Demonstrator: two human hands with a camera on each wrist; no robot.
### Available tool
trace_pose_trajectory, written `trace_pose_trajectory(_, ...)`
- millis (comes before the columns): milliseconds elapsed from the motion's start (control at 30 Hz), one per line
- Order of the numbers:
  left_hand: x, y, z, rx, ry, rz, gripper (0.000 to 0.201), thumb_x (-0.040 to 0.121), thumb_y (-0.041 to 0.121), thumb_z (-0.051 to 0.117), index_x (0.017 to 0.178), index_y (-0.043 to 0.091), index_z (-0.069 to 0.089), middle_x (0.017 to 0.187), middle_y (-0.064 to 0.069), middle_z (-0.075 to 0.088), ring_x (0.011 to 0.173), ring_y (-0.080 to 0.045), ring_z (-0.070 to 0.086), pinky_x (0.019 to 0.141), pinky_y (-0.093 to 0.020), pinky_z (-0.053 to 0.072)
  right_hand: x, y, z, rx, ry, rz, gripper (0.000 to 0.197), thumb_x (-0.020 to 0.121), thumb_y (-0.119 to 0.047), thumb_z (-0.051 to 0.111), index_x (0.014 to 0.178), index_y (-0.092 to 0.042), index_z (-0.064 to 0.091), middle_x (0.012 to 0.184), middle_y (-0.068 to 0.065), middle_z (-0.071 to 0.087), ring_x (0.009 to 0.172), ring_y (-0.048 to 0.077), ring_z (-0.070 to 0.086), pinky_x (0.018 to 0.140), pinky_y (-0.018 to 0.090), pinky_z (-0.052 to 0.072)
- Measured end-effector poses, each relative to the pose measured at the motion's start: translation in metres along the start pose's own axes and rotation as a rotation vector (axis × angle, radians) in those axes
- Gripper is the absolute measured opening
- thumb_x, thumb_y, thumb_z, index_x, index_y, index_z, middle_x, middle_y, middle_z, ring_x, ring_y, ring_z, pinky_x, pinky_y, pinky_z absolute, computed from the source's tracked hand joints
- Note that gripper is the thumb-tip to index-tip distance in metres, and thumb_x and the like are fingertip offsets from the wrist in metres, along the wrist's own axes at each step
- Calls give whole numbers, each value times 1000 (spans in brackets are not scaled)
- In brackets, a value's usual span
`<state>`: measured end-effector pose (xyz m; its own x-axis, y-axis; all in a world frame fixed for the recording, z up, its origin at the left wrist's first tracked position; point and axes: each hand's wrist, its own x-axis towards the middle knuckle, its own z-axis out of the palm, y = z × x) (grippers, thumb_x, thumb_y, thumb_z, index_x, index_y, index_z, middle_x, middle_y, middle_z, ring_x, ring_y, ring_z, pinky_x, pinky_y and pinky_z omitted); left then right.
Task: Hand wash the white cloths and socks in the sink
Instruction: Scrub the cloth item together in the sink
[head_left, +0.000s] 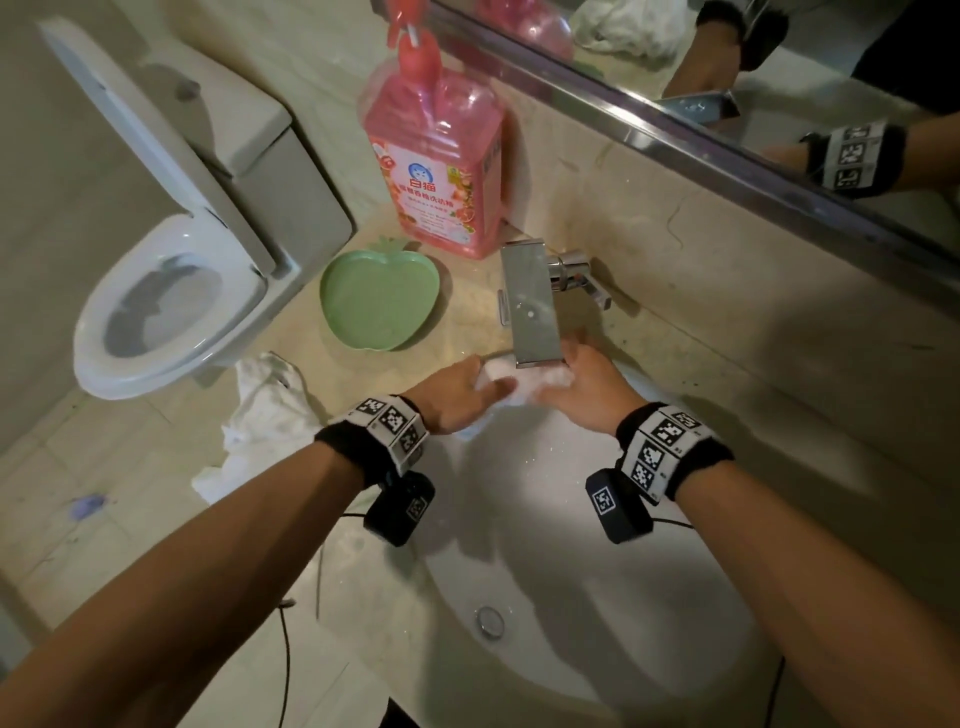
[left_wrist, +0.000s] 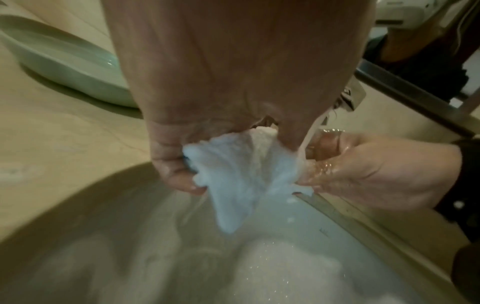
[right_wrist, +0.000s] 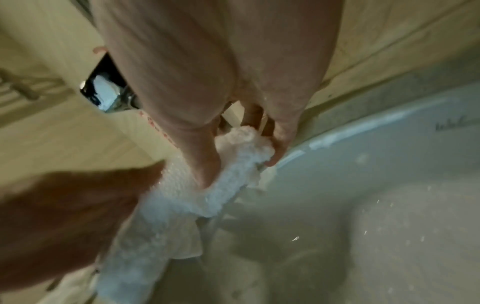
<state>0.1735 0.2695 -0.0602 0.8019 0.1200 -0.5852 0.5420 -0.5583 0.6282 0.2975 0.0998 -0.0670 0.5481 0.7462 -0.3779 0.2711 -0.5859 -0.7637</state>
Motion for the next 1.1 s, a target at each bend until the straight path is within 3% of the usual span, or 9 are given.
trace_pose_trajectory(133,-11,-11,3,120,31,-55,54,89,50,65,121,9,52,99,-5,57,87,-24,55,68,-31,42,-4,-13,13,140,8,-181,26,82,-2,75,107,-7,71,105,0,71,97,2,65,89,18,51)
trace_pose_trajectory(267,-17,-10,10,-106,72,27,89,72,30,85,138,21,27,123,0,50,106,-19,57,85,-29,50,-7,-12,19,55,-76,-123,35,82,3,69,104,-22,76,108,-3,72,94,7,66,74,14,49)
trace_pose_trajectory(400,-7,8,14,-88,70,156,96,71,13,84,148,23,28,138,-1,50,113,-17,52,89,-26,44,-12,-10,16,59,6,-58,50,74,-3,78,118,-21,62,109,-3,69,100,15,66,84,27,54)
trace_pose_trajectory(600,2,19,23,129,287,144,76,67,36,87,133,20,53,105,-7,56,83,-20,57,67,-24,41,-24,-2,-3,4,141,-35,56,65,-12,87,106,-22,51,98,-12,65,88,10,65,71,27,56)
trace_pose_trajectory(733,5,20,22,159,349,98,83,65,46,85,135,23,48,106,-4,56,93,-24,58,82,-36,50,-24,0,-8,-71,123,-71,38,75,-18,81,107,-25,63,96,-8,67,84,13,64,68,24,50)
trace_pose_trajectory(833,5,22,19,250,341,104,69,62,52,85,117,20,60,103,-2,47,92,-21,49,81,-33,46,-22,-1,-8,-270,33,-135,11,81,-28,71,78,-32,61,74,-7,62,72,17,61,58,23,40)
trace_pose_trajectory(967,3,23,16,135,259,172,49,71,35,85,106,21,55,97,3,62,89,-22,61,73,-26,43,-22,5,-6,-325,63,-77,23,77,-31,72,76,-9,66,88,5,59,80,21,54,69,31,41)
trace_pose_trajectory(1033,1,24,14,96,244,194,53,79,28,80,125,20,54,104,2,67,96,-22,64,78,-23,44,-23,9,-7,-235,78,-53,11,77,-21,72,79,-15,64,88,0,57,82,20,56,66,24,40)
trace_pose_trajectory(1100,2,25,13,196,294,184,41,81,37,77,115,19,63,93,3,65,88,-23,64,70,-20,39,-24,8,-11,-133,85,-37,21,77,-13,72,85,-28,59,81,-13,60,73,12,60,53,10,37)
